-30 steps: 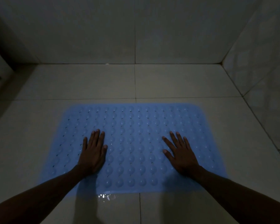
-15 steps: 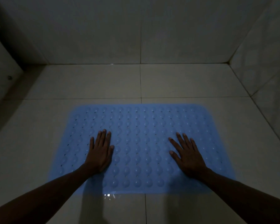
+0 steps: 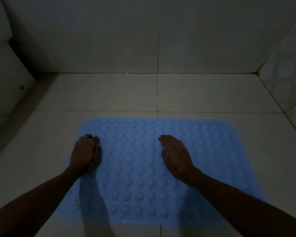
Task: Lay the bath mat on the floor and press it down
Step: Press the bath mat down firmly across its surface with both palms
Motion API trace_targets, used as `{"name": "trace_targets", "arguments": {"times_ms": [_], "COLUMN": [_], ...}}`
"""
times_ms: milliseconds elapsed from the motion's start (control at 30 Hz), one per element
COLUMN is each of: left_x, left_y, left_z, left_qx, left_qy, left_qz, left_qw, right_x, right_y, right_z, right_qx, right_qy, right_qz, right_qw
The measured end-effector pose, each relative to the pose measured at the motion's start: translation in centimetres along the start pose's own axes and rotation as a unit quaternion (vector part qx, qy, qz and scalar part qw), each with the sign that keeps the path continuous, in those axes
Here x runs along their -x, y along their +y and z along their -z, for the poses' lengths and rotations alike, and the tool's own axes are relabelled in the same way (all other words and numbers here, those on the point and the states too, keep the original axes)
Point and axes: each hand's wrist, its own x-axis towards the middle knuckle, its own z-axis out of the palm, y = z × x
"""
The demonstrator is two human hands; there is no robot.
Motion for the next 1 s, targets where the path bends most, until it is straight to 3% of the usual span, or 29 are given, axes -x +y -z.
{"name": "trace_targets", "arguments": {"times_ms": [67,133,233,333,500,633,1000], "left_x": [-0.9,-1.9,-4.0,-6.8,-10.5,-11.2,-12.4], "left_y": [-0.9,-2.0,-3.4,-4.2,-6.3,-7.9,-8.7], "left_z": [0.3,0.4,-0.2,1.0,1.4,1.6,2.1], "left_qx": [0.002,0.043,0.122,0.215,0.290,0.329,0.297], "left_qy": [0.011,0.013,-0.010,-0.006,-0.063,-0.120,-0.206], "left_qz": [0.026,0.052,0.090,0.194,0.280,0.326,0.304], "left_qw": [1.000,0.998,0.988,0.957,0.913,0.878,0.882], "right_x": [-3.3,-6.3,-10.8,-15.8,-20.8,-22.3,-24.0], "right_y": [-2.9,-6.0,-9.6,-12.2,-13.4,-14.1,-15.1], "right_z": [-2.8,-4.8,-6.4,-8.8,-12.3,-13.7,-13.3], "right_qx": [-0.017,-0.041,-0.121,-0.175,-0.174,-0.111,-0.082], "right_qy": [0.034,0.062,0.011,-0.098,-0.111,-0.143,-0.163], "right_qz": [0.071,0.087,0.000,-0.124,-0.214,-0.257,-0.336], "right_qw": [0.997,0.993,0.993,0.972,0.955,0.949,0.924]}}
